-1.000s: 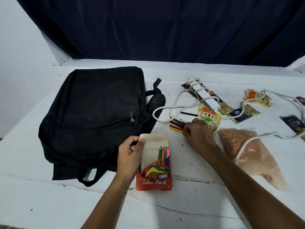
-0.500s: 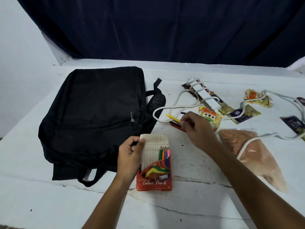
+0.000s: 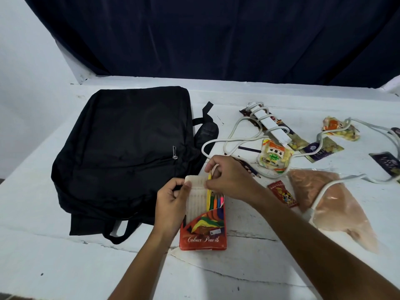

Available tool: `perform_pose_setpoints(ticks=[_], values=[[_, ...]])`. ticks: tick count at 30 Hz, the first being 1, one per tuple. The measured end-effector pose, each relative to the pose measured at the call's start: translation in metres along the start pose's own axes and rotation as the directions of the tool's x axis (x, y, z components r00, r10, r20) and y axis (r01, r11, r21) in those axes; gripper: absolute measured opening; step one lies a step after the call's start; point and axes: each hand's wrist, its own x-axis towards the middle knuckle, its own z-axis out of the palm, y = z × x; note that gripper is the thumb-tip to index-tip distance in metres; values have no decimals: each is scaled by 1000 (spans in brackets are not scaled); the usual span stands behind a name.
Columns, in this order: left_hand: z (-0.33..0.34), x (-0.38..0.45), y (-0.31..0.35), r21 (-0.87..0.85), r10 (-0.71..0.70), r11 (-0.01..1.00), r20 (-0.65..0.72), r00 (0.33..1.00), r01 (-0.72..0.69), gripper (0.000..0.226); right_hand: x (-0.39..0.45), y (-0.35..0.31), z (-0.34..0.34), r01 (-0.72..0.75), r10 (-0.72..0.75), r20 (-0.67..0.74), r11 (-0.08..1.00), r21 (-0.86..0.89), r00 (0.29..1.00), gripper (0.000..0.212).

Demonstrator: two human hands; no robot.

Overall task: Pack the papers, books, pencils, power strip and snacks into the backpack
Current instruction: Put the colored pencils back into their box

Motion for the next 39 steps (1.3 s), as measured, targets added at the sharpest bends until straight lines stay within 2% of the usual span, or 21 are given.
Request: perform_pose_setpoints(ticks=[8,11,14,19,22,25,28,32,39], values=[[-1,1,-2,-26,-1,1000,3,1000,1,17,-18,8,15,-12,22,50,980,-198,998,74],[-1,1,-2,-28,-10,1000,-9,1000,10,16,-23,11,12,-35,40,26,987,-159,999,82],[0,1,0,-46,-26,999,-4,1000,26,15,-24,15,13,-70,63,-66,992,-101,996,80],[1,0,1,-37,-41,998,-12,999,41,15,-32,23,21,-79,74,-108,996,-41,991,75],[0,0,1,-30,-53,998,-9,999,53,15,-36,27,27,-99,111,-191,992,73,975,70],[-1,1,-1,-23,-42,999,5,999,42,15,-37,34,34,-102,175,-271,959,263,947,43],[-2,1,-3,-5,-15,1000,11,1000,15,16,-42,43,41,-70,211,-229,861,503,950,12],[-2,1,-5,16,11,1000,14,1000,-11,17,-50,52,46,11,166,-273,837,547,948,18],[-2,-4,-11,76,113,991,-6,994,-112,24,-52,54,50,39,148,-317,857,514,937,22]])
